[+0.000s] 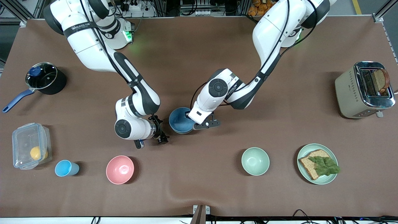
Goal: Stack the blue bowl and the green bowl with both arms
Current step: 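Lower the blue bowl into the green bowl with the left gripper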
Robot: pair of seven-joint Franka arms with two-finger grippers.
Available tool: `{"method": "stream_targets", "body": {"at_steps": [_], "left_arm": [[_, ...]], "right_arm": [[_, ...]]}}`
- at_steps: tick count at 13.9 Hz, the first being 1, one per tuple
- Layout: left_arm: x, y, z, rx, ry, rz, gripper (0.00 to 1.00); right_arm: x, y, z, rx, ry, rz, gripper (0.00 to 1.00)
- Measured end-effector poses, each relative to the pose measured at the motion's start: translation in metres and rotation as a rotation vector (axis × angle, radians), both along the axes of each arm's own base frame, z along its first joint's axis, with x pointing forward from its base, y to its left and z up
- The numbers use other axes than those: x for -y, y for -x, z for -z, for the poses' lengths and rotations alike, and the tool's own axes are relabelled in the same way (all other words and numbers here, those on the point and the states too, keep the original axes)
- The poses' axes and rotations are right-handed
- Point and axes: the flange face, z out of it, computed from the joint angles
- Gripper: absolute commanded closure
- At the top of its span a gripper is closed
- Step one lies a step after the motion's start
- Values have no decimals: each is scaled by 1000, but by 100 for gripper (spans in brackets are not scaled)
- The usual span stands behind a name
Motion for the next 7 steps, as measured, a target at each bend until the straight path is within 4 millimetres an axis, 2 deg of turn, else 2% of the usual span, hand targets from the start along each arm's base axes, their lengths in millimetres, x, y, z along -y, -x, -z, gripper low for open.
{"method": "stream_targets", "body": {"at_steps": [2, 3, 4, 7], "left_arm": [[0, 0, 0, 1, 0, 0, 68], [0, -1, 0, 2, 1, -1, 27], [0, -1, -1, 3, 2, -2, 0], [1, -3, -5, 10, 7, -3, 0]], "right_arm": [[2, -1, 0, 0, 2, 1, 0], [2, -1, 0, 0, 3, 1, 0], [2, -1, 0, 1, 3, 1, 0], [2, -1, 0, 1, 4, -1, 0]]}}
